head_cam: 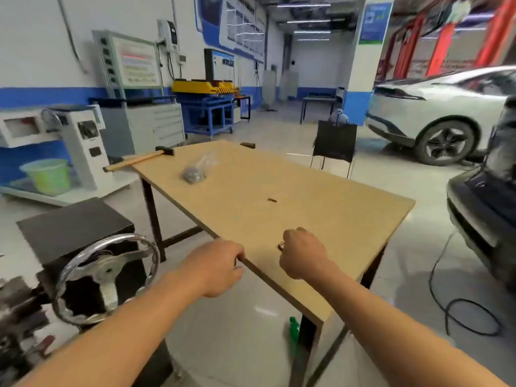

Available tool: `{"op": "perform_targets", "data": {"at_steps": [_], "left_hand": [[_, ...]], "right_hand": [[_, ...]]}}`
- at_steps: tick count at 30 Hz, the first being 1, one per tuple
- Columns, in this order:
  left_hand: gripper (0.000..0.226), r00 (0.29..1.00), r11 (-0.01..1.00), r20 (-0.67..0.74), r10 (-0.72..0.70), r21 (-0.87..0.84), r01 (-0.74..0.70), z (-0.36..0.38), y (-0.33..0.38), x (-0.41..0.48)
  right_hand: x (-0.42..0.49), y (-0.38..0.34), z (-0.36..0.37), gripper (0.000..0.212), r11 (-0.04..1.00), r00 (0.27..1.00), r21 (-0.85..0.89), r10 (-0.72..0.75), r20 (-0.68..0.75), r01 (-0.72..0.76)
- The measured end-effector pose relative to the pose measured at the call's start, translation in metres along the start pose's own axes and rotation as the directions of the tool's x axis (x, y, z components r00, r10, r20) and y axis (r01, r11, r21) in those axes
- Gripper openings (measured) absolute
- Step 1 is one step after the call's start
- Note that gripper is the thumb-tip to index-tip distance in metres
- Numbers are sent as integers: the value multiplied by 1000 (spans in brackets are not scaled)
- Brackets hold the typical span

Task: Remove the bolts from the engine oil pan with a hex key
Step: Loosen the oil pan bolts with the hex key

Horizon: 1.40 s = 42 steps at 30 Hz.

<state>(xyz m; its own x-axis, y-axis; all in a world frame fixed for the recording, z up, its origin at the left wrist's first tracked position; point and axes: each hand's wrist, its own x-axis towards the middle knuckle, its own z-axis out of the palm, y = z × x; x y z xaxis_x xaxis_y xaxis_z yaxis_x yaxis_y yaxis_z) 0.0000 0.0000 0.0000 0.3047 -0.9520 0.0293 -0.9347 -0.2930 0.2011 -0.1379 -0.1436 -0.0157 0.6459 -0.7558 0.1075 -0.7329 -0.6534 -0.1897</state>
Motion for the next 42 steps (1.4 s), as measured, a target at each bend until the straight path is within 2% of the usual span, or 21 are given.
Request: {"op": "perform_targets", "data": {"at_steps": [1, 4, 9, 13, 16, 19, 21, 23, 26, 29, 30, 32, 34, 37, 40, 42], "left_hand": [[25, 1000, 1000, 23, -2, -15, 2, 5, 8, 13], [28, 995, 1000, 95, -19, -6, 19, 18, 28, 30], [25, 991, 999, 131, -33, 36, 29, 30, 29, 27], [36, 994, 996, 71, -83, 39, 81, 13, 11, 4], [45, 995, 993, -16, -101, 54, 101, -13, -14, -29], [51, 990, 980, -45, -131, 147, 136, -42, -36, -74], [43, 988, 968, -57, -143, 198, 151, -61, -47, -110], [31, 985, 964, -88, -146, 211, 161, -80, -56, -148], [24, 972, 953, -165, -167, 225, 202, -110, -73, -202], [23, 961, 951, -225, -158, 228, 209, -145, -92, -254], [21, 957, 954, -242, -161, 209, 213, -156, -98, -270], [18, 946, 961, -276, -168, 168, 220, -174, -111, -298], [15, 928, 962, -322, -187, 131, 239, -187, -126, -317], [13, 897, 969, -397, -193, 68, 238, -195, -149, -329], [13, 872, 971, -447, -199, 32, 238, -189, -177, -328], [12, 878, 966, -429, -214, 43, 256, -179, -196, -319]], "right_hand": [[4, 9, -1, 7, 999, 998, -38, 24, 64, -21], [15, 24, 4, 21, 996, 987, -69, 74, 141, -64], [33, 15, 4, 17, 1000, 970, 1, 20, 241, -21], [39, -13, 8, 21, 979, 915, 199, -34, 403, -51], [27, -50, 8, 15, 929, 871, 371, -187, 454, 7], [1, -96, -3, 18, 815, 826, 570, -390, 407, 104], [-22, -130, -17, 19, 708, 762, 686, -534, 367, 166], [-46, -162, -35, 7, 621, 684, 738, -660, 309, 266], [-78, -202, -62, 5, 509, 567, 778, -786, 246, 367], [-103, -241, -84, 9, 440, 453, 742, -867, 205, 505], [-110, -255, -90, 4, 423, 426, 719, -884, 194, 551], [-118, -281, -99, 13, 389, 384, 668, -909, 164, 634], [-123, -305, -103, 18, 357, 377, 631, -920, 108, 689], [-124, -330, -98, 10, 306, 414, 639, -910, -21, 705], [-120, -341, -77, 20, 297, 434, 695, -901, -24, 655], [-118, -343, -55, 25, 298, 476, 762, -880, -14, 574]]}}
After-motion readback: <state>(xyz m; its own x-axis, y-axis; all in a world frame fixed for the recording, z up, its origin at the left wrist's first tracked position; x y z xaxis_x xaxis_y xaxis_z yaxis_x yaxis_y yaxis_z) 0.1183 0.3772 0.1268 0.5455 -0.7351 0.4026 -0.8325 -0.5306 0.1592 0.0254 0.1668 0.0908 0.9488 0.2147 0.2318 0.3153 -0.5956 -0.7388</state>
